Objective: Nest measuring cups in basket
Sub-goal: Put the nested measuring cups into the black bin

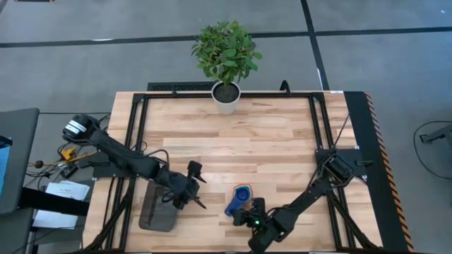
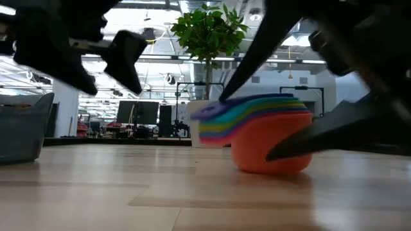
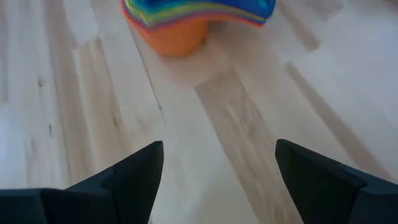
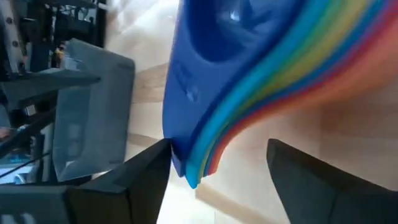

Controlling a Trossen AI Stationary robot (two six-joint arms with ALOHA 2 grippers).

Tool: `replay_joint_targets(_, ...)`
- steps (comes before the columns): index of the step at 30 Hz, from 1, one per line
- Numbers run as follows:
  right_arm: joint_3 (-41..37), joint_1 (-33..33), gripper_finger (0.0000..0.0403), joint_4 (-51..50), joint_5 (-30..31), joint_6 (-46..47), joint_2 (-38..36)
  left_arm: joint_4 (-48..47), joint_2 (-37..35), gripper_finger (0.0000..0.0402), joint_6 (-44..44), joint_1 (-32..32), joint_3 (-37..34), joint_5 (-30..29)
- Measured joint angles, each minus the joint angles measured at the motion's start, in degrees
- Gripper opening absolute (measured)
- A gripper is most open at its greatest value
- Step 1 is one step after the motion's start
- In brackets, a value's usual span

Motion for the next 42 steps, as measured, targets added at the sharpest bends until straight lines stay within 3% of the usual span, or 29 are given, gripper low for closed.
replay_joint_targets(10, 0.12, -1.48, 0.0341, 5.91, 0.57, -1.84, 2.13, 0.87, 4.28, 0.0300, 0.87, 0.60, 0.00, 0.03)
replay_joint_targets(20, 0.05, -1.42, 0.0330, 6.40, 4.13, -1.86, 2.48, 8.12, 4.28, 0.0300, 1.02, 0.58, 0.00, 9.99)
replay_joint_targets(31, 0.05, -1.72, 0.0326, 6.51, 11.59, -1.26, 2.48, 11.06, 4.28, 0.0300, -1.18, 0.58, 0.00, 9.96)
replay_joint_targets(42, 0.05, -2.90, 0.0304, 6.82, 12.09, -1.70, 2.48, 10.56, 4.28, 0.0300, -1.89, 0.58, 0.00, 9.85)
